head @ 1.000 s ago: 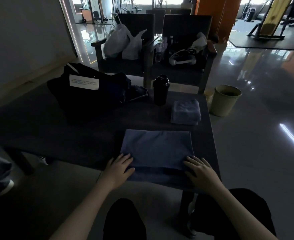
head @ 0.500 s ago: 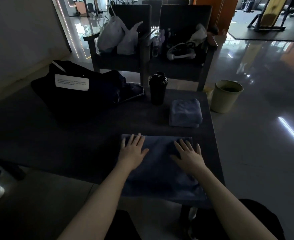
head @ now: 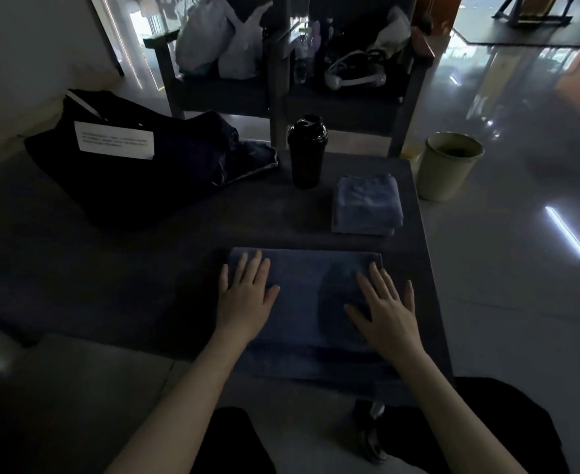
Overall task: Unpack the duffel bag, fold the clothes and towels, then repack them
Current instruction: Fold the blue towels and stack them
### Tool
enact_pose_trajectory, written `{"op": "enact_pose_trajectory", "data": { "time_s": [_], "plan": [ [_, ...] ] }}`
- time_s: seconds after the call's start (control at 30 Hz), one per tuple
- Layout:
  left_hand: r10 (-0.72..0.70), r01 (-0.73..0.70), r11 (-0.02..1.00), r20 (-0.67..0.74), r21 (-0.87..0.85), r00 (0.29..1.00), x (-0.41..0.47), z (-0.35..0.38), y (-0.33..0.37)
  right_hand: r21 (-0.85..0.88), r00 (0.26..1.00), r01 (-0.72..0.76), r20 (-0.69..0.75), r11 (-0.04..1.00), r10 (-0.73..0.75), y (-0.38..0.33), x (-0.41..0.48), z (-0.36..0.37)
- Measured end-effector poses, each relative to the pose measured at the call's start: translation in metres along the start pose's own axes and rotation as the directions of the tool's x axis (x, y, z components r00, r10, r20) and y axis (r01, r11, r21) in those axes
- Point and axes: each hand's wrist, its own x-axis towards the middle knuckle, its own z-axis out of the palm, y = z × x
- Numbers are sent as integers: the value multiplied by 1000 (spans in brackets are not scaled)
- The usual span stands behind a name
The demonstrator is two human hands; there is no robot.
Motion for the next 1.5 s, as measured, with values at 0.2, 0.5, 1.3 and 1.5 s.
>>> {"op": "enact_pose_trajectory", "data": {
  "time_s": [0.2,0.5,1.3,1.5],
  "plan": [
    [66,-61,997,104,-48,992,-41,8,-8,39,998,22,61,999,-24,-3,-51,11],
    [274,-273,961,59,-34,960,-101,14,-39,73,996,56,-66,996,-52,-12,-88,11],
    [-87,89,793,33,-602,996,-87,-27,-57,495,991,-24,-105,868,87,21,-88,-20],
    [-256,252,612,114,-750,960,-77,-30,-56,434,945,-161,-193,887,265,-1,-68,-27]
  ]
}}
